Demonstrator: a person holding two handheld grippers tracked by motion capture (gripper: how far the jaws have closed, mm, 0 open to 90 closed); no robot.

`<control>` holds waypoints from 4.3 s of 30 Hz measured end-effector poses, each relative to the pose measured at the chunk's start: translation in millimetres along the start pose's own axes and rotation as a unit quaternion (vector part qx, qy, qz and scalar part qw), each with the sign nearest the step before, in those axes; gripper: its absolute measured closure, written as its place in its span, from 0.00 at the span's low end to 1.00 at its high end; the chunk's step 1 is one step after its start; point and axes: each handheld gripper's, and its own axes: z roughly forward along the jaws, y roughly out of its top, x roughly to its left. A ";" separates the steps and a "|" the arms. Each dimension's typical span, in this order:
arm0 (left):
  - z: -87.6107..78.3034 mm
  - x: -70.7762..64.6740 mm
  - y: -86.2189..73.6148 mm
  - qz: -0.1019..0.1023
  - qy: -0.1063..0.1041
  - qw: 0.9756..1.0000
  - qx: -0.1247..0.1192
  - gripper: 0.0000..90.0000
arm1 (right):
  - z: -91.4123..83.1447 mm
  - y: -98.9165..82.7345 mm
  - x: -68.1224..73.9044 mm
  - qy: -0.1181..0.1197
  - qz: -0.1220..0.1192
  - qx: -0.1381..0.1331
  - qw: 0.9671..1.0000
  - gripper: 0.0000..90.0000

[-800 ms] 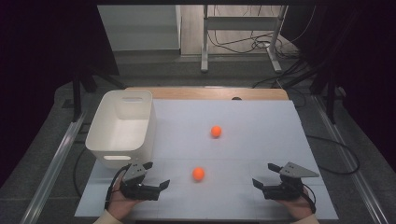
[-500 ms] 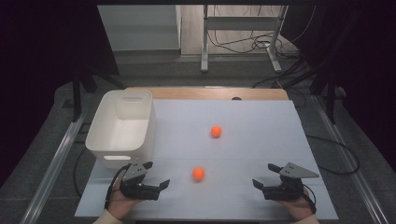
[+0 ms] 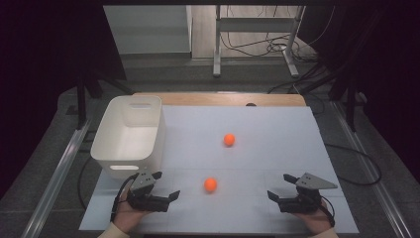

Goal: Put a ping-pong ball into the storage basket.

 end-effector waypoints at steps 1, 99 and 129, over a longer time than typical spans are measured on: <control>0.1 0.0 0.5 -0.001 0.000 1.000 0.001 0.08 | 0.0 0.0 0.0 0.000 0.001 -0.001 1.000 0.13; 61.9 -46.7 68.3 0.054 -0.078 0.993 0.069 0.08 | 0.6 -0.1 0.2 -0.003 0.001 0.004 1.000 0.13; 99.5 -52.2 66.8 0.067 -0.081 0.986 0.127 0.08 | 0.6 -0.4 0.1 -0.003 0.001 0.007 1.000 0.13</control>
